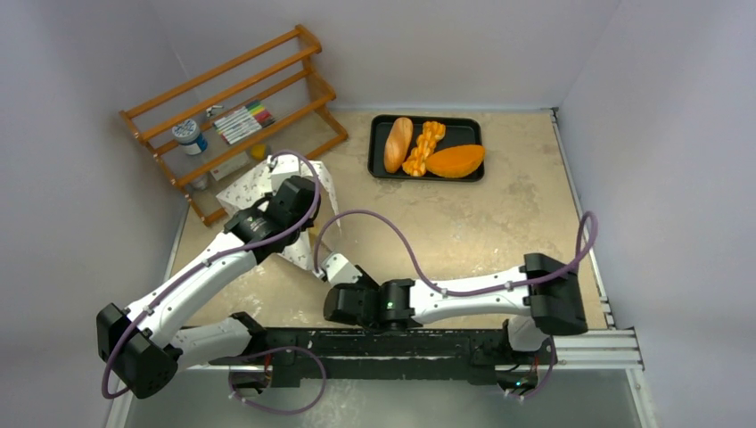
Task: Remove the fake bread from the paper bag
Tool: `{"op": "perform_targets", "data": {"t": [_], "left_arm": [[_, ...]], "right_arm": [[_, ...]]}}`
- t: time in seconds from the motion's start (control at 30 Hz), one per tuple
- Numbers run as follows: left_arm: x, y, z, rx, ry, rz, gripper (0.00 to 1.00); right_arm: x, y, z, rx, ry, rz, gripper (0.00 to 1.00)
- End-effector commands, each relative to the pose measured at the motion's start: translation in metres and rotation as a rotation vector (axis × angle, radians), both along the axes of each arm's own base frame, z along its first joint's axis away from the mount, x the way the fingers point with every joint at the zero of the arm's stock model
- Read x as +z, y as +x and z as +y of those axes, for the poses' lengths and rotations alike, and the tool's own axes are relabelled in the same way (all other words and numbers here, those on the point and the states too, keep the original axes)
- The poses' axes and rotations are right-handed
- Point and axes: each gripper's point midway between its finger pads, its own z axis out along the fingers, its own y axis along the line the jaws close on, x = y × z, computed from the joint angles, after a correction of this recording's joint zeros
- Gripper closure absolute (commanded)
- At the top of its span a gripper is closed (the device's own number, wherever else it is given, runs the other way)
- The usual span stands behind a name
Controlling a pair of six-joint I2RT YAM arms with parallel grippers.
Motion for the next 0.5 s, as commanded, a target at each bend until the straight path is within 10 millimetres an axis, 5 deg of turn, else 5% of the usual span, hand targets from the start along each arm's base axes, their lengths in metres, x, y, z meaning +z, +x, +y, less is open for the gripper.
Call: {"op": "perform_targets", "data": {"t": [0.0,0.47], "left_arm": [[0.016,0.006,-0.006,-0.009,-0.039,-0.059,1.00],[0.006,0.002,-0.009,-0.031,-0.061,-0.045,1.00]], "right_arm": [[0.002,0.012,0.002,-0.104,-0.021,-0.055,0.51],[-0.024,0.027,0.006,-0.175,-0.045,-0.059,0.44]]}}
